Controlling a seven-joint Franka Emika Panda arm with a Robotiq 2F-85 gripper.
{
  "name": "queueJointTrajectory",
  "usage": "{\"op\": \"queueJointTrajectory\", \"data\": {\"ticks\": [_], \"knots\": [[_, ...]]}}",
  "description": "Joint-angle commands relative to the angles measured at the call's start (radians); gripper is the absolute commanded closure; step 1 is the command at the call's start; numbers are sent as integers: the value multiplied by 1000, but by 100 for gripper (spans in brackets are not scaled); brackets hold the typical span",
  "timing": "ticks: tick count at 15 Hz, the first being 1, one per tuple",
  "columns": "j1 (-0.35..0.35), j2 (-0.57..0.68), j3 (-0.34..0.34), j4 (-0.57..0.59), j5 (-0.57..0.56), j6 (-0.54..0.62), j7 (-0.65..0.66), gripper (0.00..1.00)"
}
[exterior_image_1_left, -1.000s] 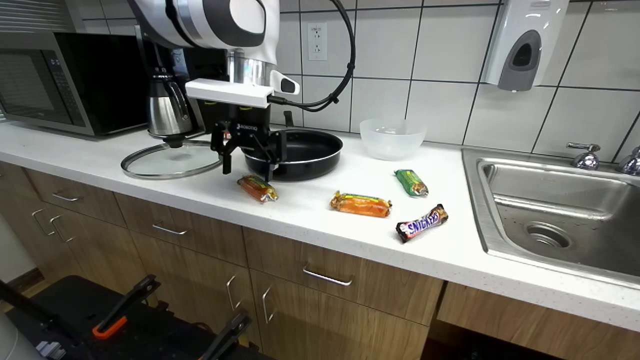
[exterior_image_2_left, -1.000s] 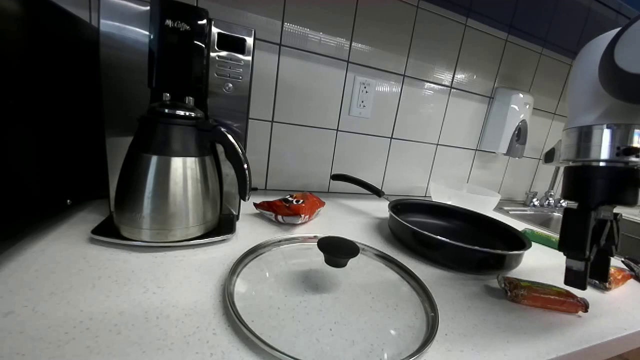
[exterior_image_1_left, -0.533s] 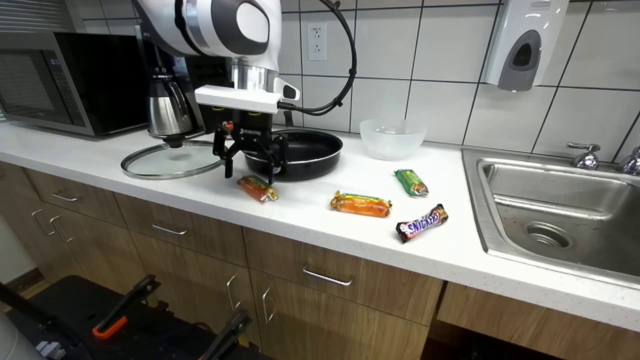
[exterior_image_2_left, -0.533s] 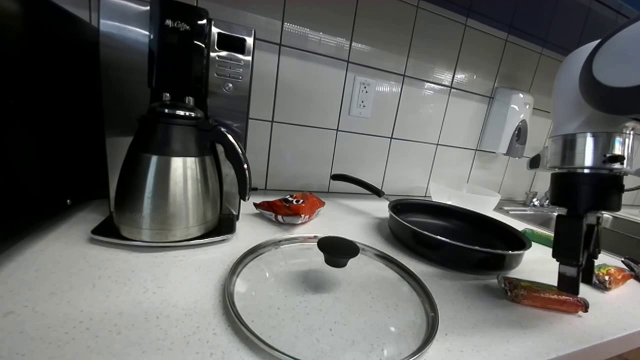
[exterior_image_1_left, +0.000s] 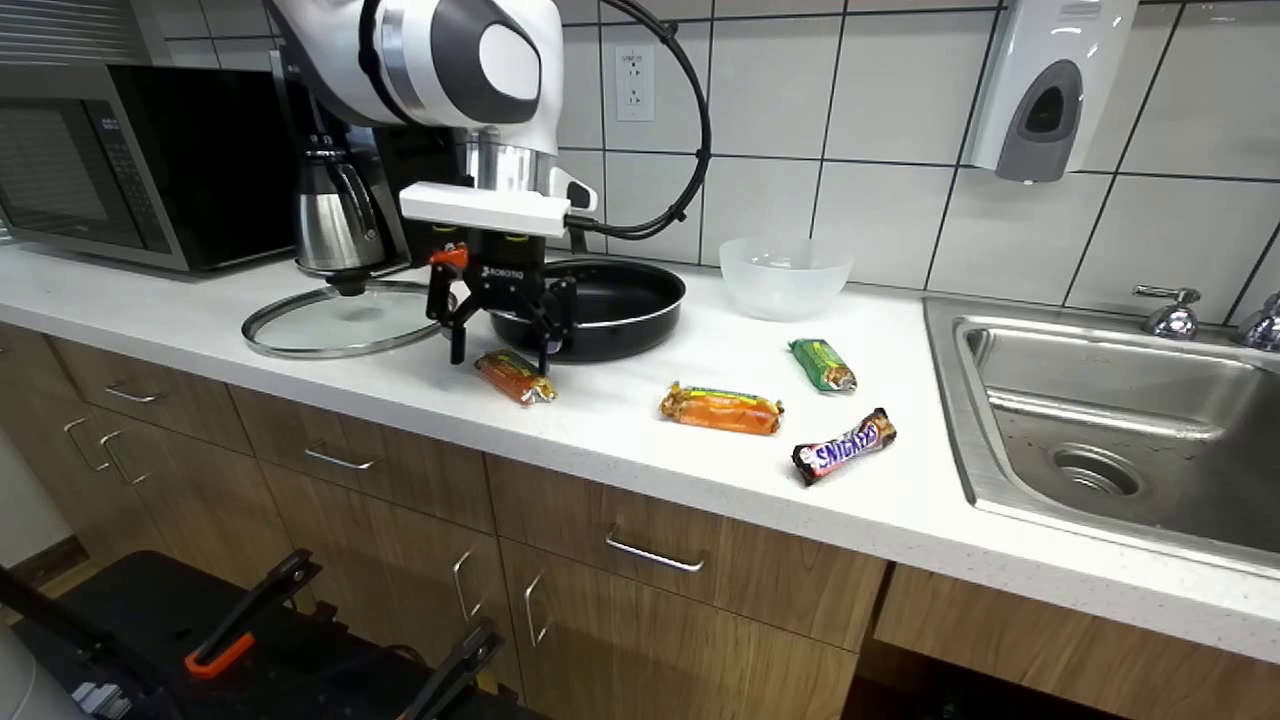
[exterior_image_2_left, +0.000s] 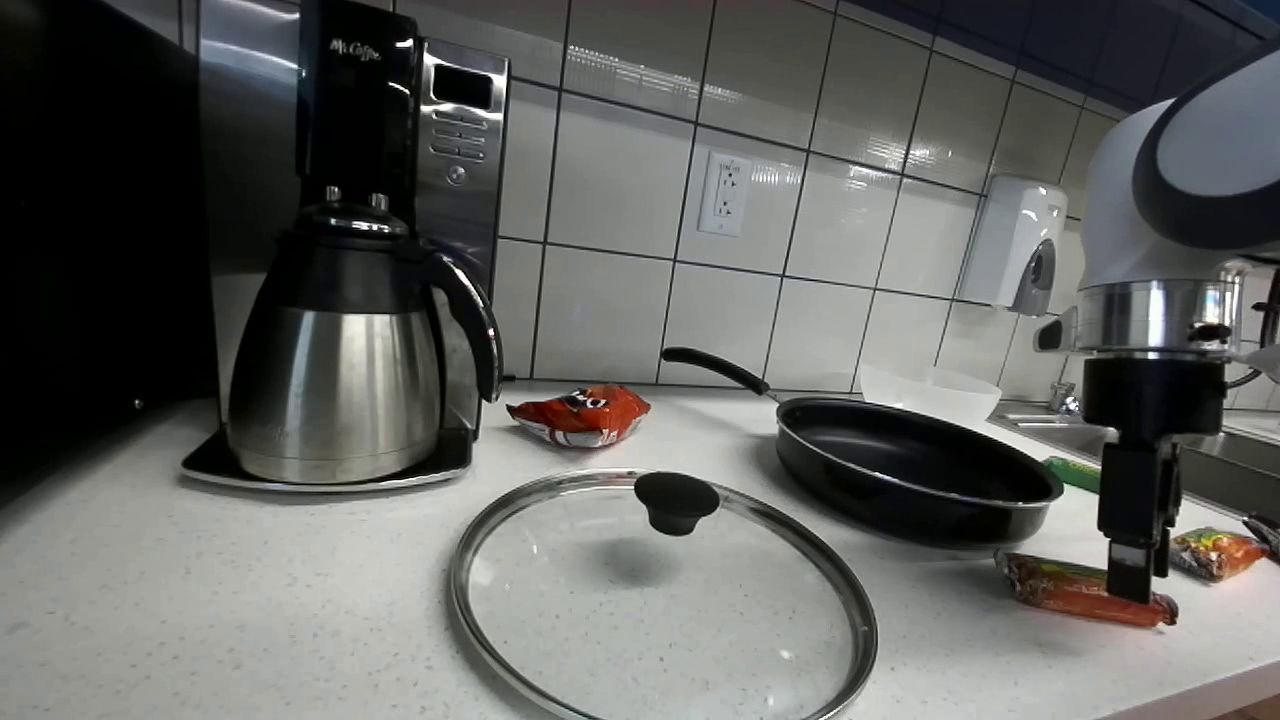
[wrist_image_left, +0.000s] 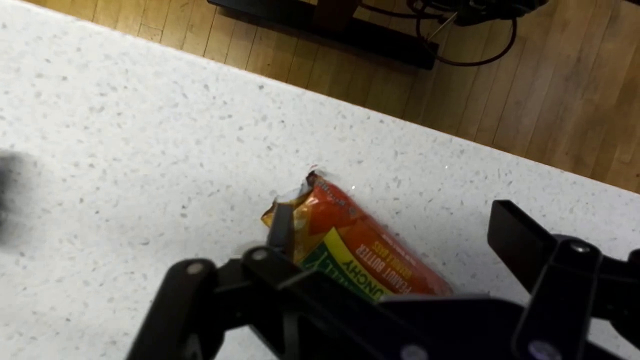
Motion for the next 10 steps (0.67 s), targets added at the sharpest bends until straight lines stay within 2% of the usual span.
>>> {"op": "queueJointTrajectory", "data": {"ticks": [1, 10], "knots": [[-10, 35, 11, 36, -27, -2, -31, 0], [-14, 87, 20, 68, -56, 11, -49, 0]]}}
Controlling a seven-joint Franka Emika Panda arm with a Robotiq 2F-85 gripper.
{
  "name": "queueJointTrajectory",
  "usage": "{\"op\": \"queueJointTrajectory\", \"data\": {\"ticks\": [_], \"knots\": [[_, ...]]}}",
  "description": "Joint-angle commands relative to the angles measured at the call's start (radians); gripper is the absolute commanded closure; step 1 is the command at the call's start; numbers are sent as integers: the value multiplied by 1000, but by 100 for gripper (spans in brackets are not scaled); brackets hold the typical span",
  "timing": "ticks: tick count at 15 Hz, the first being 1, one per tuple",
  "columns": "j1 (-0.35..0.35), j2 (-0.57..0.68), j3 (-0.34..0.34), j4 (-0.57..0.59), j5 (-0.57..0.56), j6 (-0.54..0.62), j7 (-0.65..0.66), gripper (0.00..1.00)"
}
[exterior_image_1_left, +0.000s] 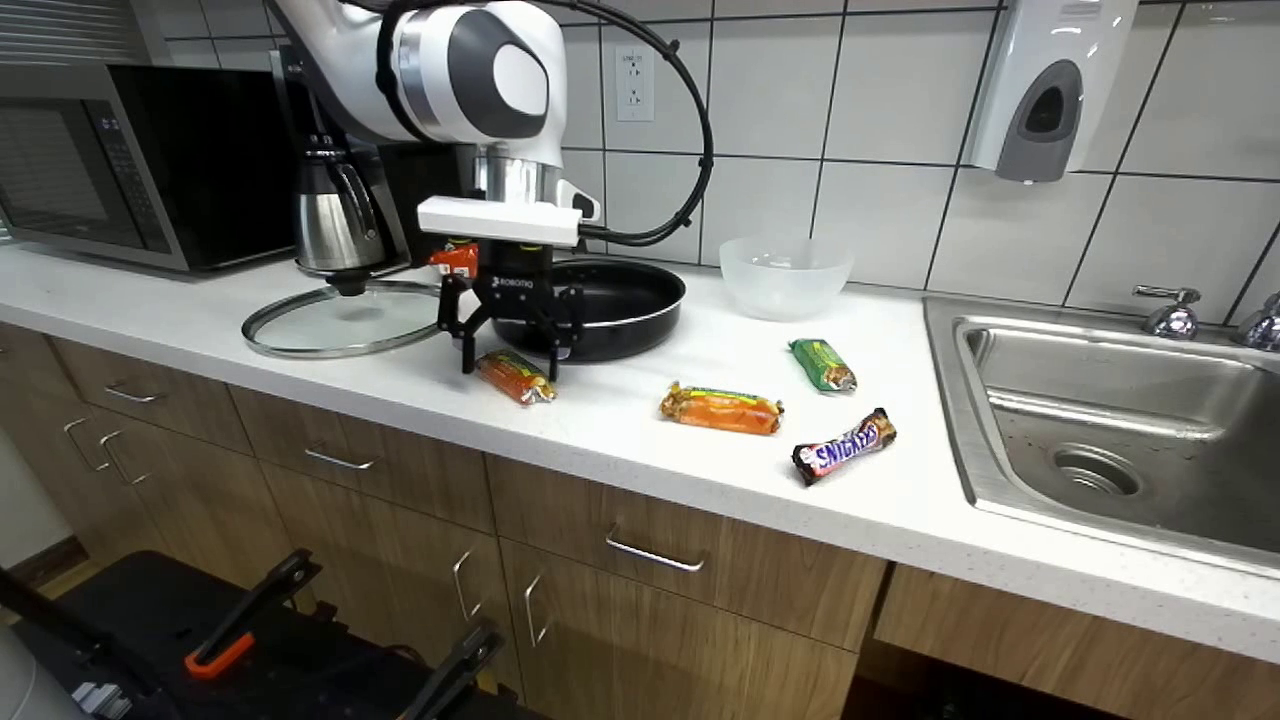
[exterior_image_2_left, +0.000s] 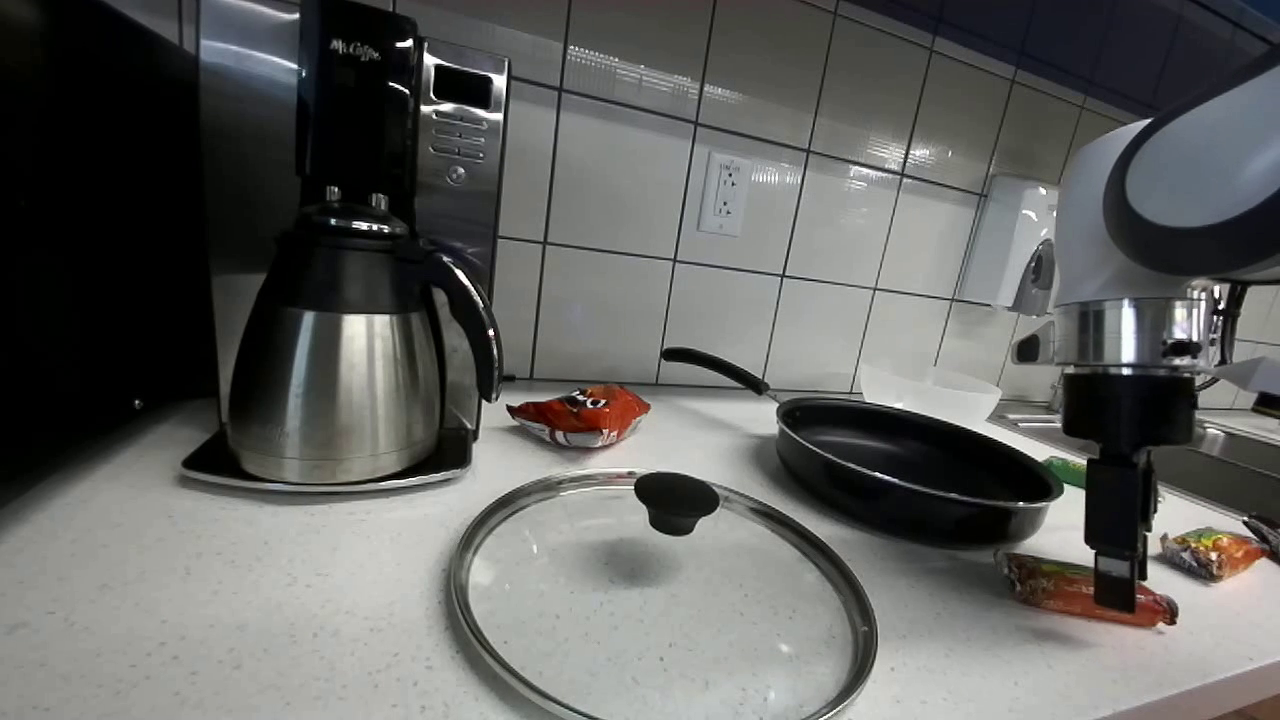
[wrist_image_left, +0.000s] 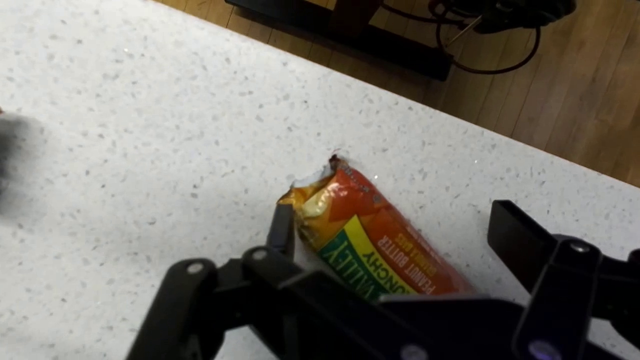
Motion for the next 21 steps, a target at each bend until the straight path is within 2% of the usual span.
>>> {"op": "queueJointTrajectory", "data": {"ticks": [1, 6, 7, 8, 9, 13, 15, 21], "knots": [[-15, 31, 17, 30, -10, 7, -32, 0], [-18, 48, 19, 43, -13, 15, -42, 1], [-19, 45, 20, 42, -9, 16, -47, 25], [-20, 43, 21, 43, -7, 16, -51, 25], [-19, 39, 21, 42, -8, 16, -52, 31], [-18, 29, 25, 38, -3, 16, -57, 63], [-17, 27, 26, 36, -1, 17, -58, 75], [-11, 4, 40, 17, 10, 13, -61, 77]]}}
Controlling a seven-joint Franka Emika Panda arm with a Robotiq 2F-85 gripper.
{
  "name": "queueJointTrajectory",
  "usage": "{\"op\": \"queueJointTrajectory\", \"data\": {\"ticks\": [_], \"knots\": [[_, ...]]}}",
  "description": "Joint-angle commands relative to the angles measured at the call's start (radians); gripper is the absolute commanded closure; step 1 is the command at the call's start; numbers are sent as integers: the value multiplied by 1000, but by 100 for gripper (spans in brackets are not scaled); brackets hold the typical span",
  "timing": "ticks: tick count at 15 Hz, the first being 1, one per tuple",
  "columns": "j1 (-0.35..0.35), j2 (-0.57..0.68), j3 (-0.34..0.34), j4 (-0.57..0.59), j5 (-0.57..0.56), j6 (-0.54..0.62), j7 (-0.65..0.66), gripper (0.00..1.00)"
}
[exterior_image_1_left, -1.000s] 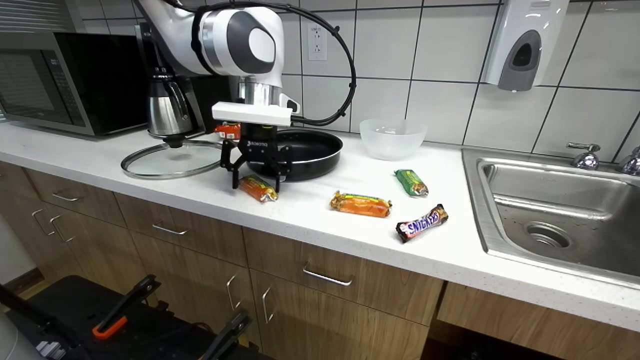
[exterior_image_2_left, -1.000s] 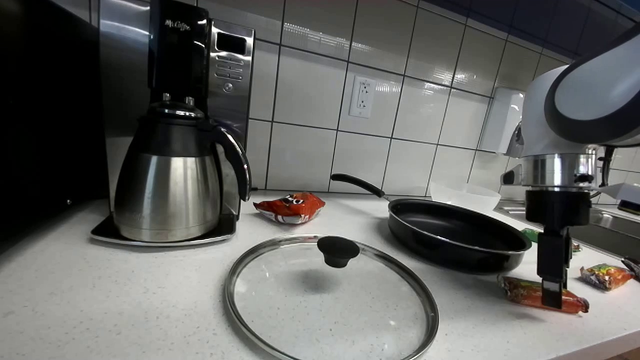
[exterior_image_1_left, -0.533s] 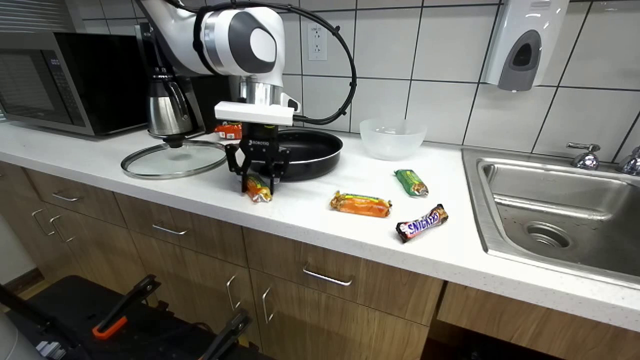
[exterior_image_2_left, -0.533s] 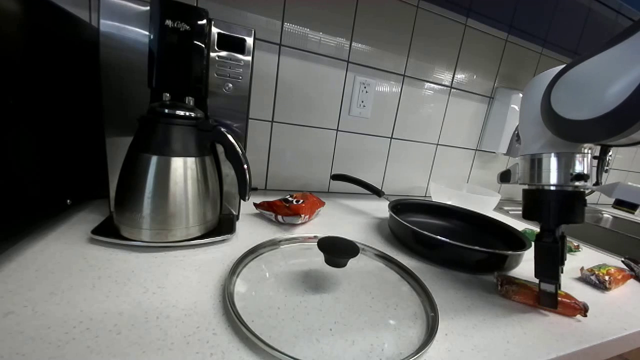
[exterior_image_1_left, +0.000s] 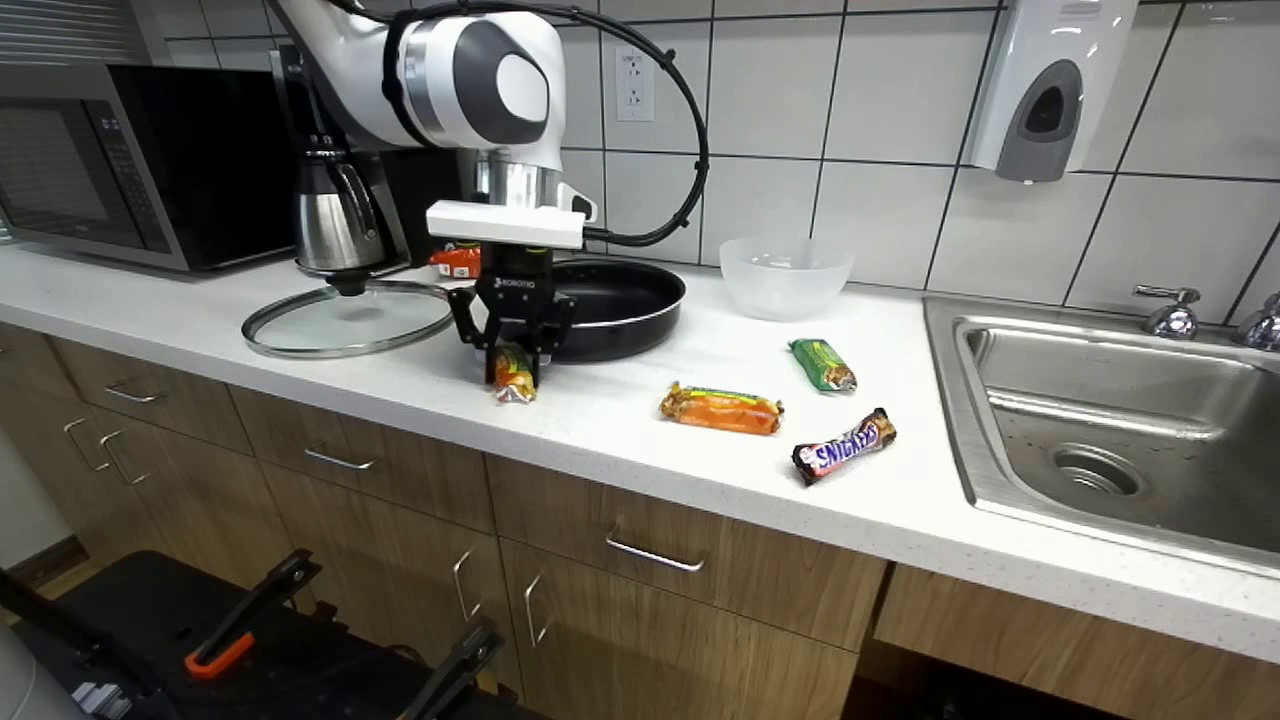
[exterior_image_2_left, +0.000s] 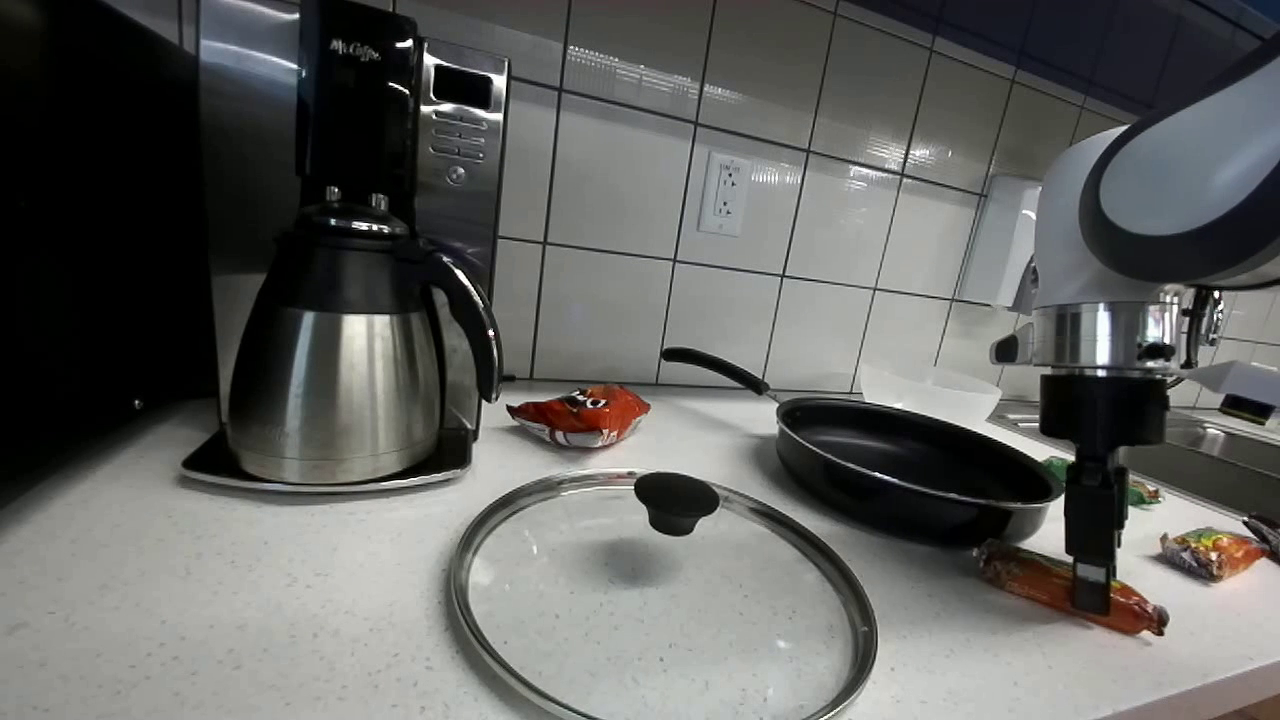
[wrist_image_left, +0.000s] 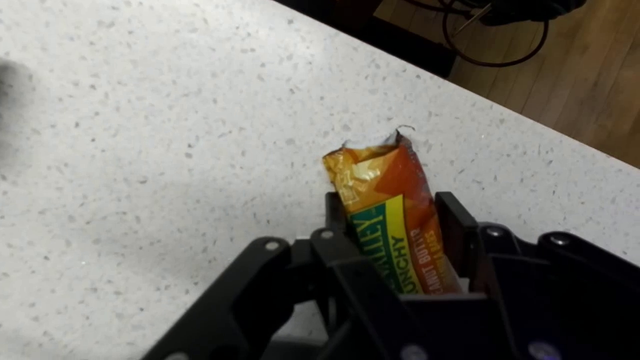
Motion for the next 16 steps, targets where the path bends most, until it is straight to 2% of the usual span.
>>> {"op": "queueJointTrajectory", "data": {"ticks": [1, 4, 9, 16], "knots": [[-9, -40, 30, -21, 16, -4, -30, 77], [3, -77, 52, -51, 24, -8, -28, 81], [30, -144, 85, -107, 57, -9, -30, 82], [70, -251, 84, -160, 71, -22, -22, 82]]}}
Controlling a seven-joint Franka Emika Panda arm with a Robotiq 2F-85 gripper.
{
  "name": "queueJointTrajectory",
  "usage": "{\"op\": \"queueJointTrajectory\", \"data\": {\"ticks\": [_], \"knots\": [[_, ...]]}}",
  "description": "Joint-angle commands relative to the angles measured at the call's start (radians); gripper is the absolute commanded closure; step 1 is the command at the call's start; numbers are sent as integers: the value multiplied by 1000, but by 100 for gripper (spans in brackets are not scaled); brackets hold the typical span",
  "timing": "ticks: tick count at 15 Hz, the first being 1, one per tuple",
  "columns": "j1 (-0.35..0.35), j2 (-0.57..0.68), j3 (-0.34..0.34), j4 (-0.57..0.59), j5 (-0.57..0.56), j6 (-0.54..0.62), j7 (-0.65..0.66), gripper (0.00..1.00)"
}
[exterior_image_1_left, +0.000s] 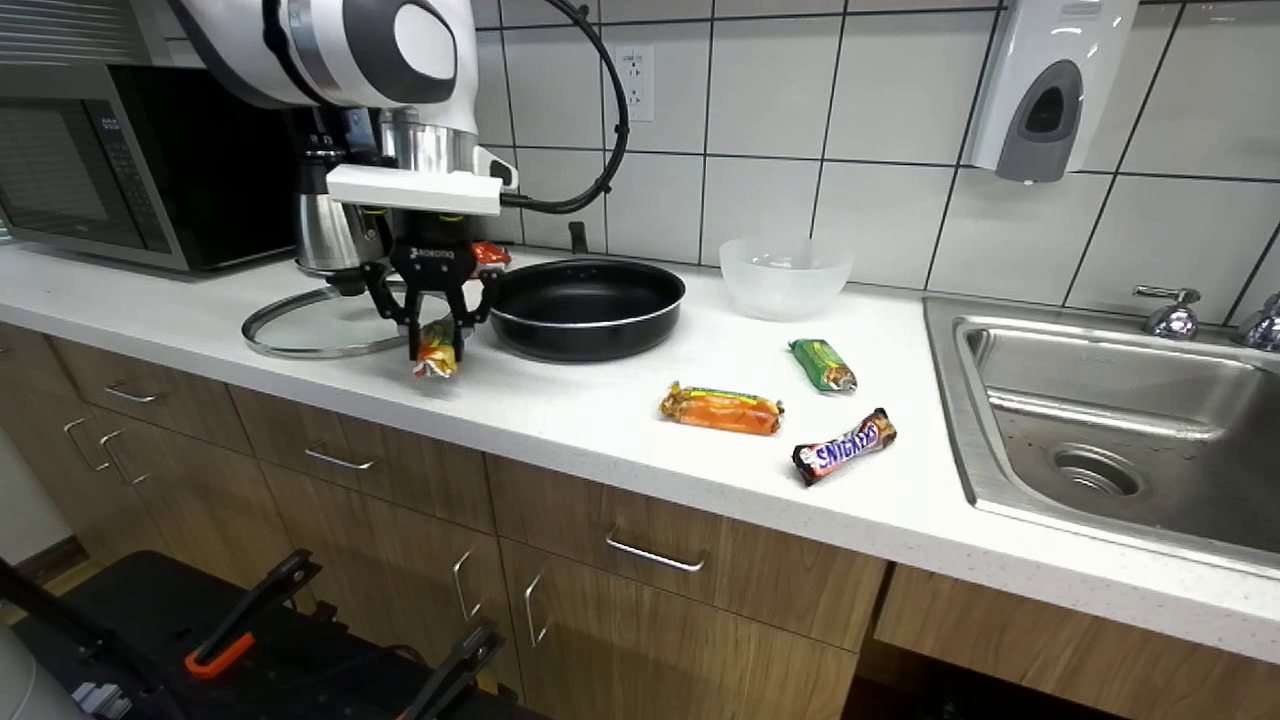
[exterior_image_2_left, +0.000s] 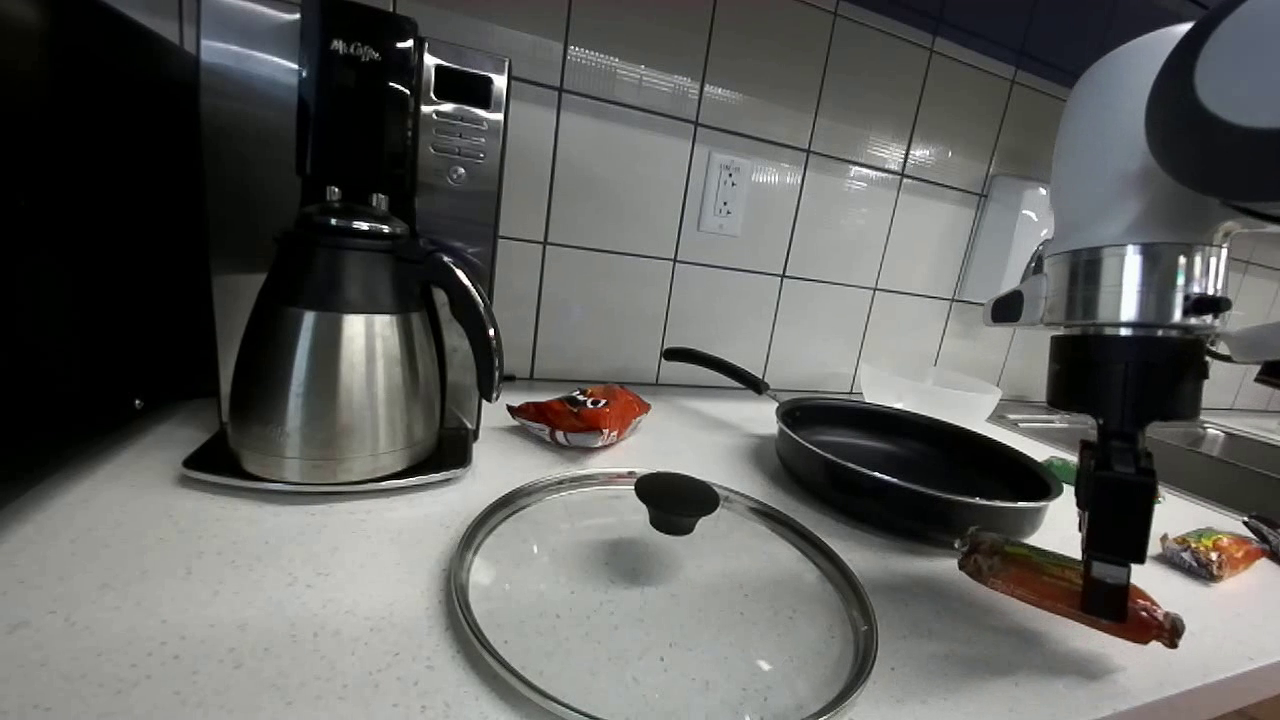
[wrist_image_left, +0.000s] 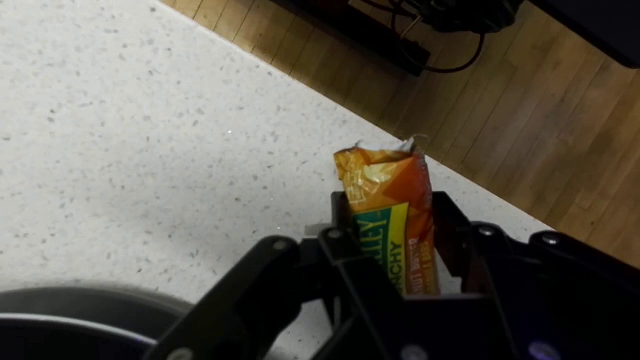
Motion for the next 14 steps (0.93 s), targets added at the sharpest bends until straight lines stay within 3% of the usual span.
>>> {"op": "queueJointTrajectory", "data": {"ticks": [1, 14], "knots": [[7, -90, -3, -38, 15, -22, -17, 82], [-25, -54, -82, 98, -25, -32, -8, 82]]}}
